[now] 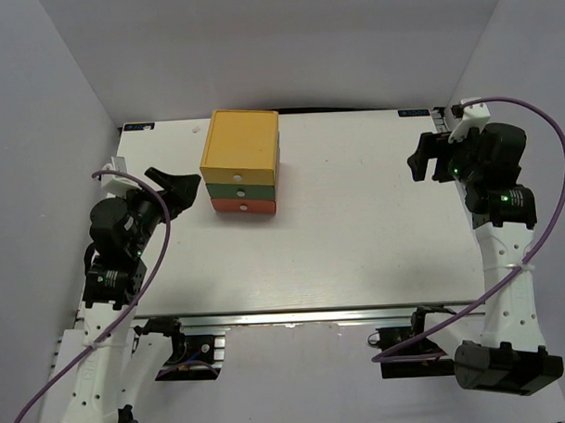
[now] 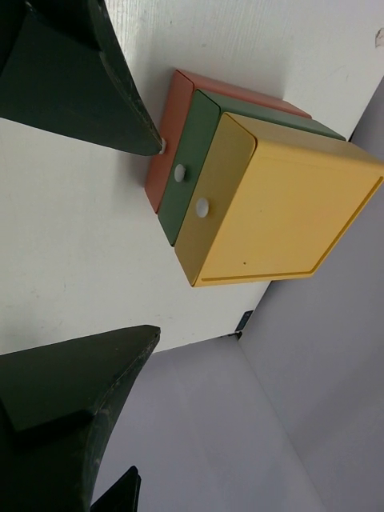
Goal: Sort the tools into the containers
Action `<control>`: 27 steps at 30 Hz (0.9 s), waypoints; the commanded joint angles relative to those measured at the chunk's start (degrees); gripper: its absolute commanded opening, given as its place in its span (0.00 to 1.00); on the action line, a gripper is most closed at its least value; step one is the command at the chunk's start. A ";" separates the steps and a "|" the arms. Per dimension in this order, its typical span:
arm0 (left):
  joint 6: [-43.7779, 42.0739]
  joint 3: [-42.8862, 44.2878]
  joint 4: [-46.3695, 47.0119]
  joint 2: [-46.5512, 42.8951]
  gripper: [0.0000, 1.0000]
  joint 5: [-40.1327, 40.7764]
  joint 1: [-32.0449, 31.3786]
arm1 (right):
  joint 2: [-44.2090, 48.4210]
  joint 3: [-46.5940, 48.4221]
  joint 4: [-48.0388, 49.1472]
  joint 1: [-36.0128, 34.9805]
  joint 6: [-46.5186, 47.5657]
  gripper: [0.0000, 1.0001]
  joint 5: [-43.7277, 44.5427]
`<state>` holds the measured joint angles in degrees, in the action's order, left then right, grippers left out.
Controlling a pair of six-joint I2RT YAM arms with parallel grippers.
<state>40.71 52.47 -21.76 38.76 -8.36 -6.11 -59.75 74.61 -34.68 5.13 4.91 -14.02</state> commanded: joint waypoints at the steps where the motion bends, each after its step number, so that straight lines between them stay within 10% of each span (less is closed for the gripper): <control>1: -0.10 -1.22 1.10 -1.50 0.98 -1.22 0.22 | 2.26 -1.13 -0.21 -0.12 0.45 0.89 0.22; 27: 1.57 -4.57 1.90 -4.66 0.98 -1.31 0.22 | 8.51 -6.23 -0.57 -0.12 3.09 0.89 -2.59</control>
<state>41.85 48.21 -20.75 35.38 -9.47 -6.11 -52.18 68.36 -36.86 5.13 7.14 -15.27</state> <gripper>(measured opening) 0.982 0.895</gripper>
